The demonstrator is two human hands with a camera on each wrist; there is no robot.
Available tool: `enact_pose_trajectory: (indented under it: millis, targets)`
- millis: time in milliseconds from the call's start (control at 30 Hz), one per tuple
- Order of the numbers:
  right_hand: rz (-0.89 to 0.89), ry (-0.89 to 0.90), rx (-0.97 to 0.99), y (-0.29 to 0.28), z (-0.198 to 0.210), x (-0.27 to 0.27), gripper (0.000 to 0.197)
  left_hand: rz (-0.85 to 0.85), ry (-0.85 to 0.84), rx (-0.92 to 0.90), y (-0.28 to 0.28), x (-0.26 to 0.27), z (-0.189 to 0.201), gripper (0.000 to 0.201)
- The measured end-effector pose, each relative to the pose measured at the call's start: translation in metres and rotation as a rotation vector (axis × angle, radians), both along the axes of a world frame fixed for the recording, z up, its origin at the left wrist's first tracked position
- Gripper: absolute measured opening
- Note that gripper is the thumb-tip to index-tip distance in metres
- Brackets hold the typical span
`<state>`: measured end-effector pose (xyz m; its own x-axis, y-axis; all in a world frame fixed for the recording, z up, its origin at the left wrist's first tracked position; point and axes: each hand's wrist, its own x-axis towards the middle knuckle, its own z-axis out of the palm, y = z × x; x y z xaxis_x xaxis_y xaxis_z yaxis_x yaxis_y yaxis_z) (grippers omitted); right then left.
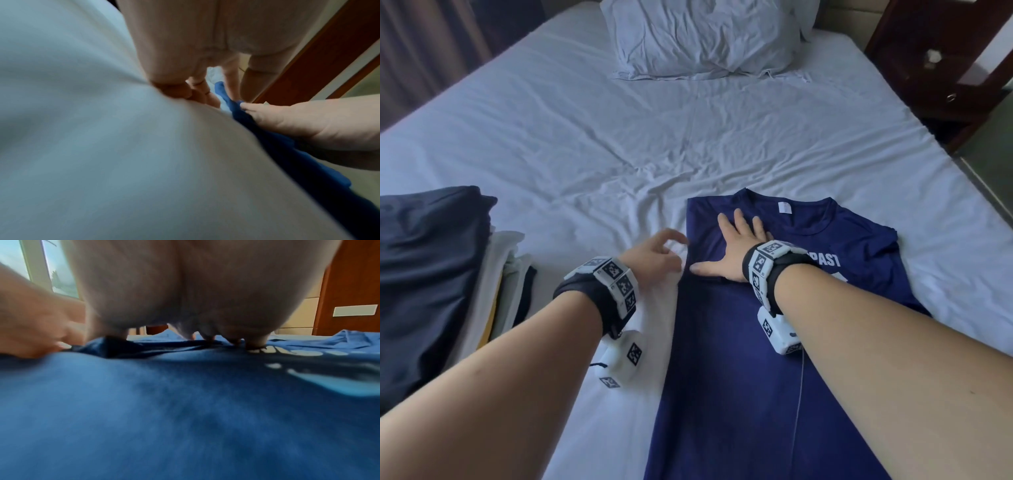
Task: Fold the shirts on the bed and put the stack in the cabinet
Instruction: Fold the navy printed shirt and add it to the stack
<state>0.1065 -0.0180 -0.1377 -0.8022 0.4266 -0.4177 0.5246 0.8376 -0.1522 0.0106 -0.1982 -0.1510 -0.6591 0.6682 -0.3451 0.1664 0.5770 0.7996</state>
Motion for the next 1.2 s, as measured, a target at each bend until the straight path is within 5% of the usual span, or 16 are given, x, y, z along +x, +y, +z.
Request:
enact_pose_trajectory:
  millis: [133,267,533,733,833,1033,1200]
  targets:
    - [0.053,0.117,0.01,-0.003,-0.002,0.015,0.115,-0.049,0.326,-0.346,0.022,-0.002,0.018,0.07]
    - [0.023,0.077,-0.036,-0.001,-0.008,0.026,0.115,-0.169,0.414,-0.583,0.043,0.006,0.014,0.069]
    - [0.027,0.077,-0.055,0.004,-0.029,0.025,0.145,-0.115,0.288,-0.688,0.058,-0.014,-0.004,0.08]
    - [0.027,0.07,-0.055,0.004,-0.027,0.024,0.148,-0.045,0.149,-0.56,0.053,-0.02,0.0,0.084]
    - [0.008,0.149,-0.214,0.011,-0.002,0.034,0.126,0.019,0.076,-0.449,0.046,-0.016,0.009,0.088]
    - [-0.397,0.566,-0.464,0.044,0.047,0.123,0.039,0.404,-0.202,-0.061,0.01,0.039,0.049,0.047]
    - [-0.883,0.514,-0.543,0.084,0.056,0.254,0.019,0.545,-0.367,-0.094,-0.04,0.109,0.046,0.023]
